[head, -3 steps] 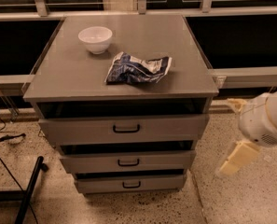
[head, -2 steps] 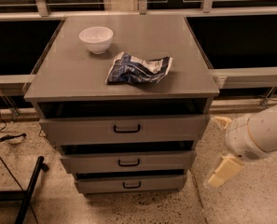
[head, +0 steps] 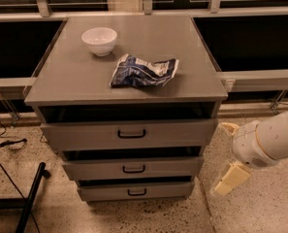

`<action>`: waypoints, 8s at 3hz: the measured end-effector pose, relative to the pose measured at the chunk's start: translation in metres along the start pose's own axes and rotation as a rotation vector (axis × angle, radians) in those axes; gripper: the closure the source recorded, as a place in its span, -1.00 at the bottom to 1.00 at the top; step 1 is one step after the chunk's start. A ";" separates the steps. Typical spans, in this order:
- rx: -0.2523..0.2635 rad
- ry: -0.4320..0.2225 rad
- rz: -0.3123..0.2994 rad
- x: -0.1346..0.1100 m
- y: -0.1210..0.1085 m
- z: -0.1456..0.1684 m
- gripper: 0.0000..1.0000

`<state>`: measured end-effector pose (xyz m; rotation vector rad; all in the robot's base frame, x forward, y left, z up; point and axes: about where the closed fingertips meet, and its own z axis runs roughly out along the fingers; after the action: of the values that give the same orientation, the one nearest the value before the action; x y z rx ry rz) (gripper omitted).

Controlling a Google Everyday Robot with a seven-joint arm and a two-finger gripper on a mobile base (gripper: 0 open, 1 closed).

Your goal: Open middle drawer

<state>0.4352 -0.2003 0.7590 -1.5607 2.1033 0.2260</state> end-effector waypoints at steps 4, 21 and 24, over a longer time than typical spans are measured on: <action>0.005 -0.133 0.075 0.006 0.031 0.145 -1.00; -0.218 0.040 -0.214 0.051 -0.014 0.364 -1.00; -0.296 0.087 -0.193 0.061 0.006 0.350 -1.00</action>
Offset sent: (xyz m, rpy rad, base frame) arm 0.0023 0.0473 -0.1079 0.2081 0.0226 -0.0818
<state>0.5209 -0.1028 0.4283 -1.9648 2.0375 0.4232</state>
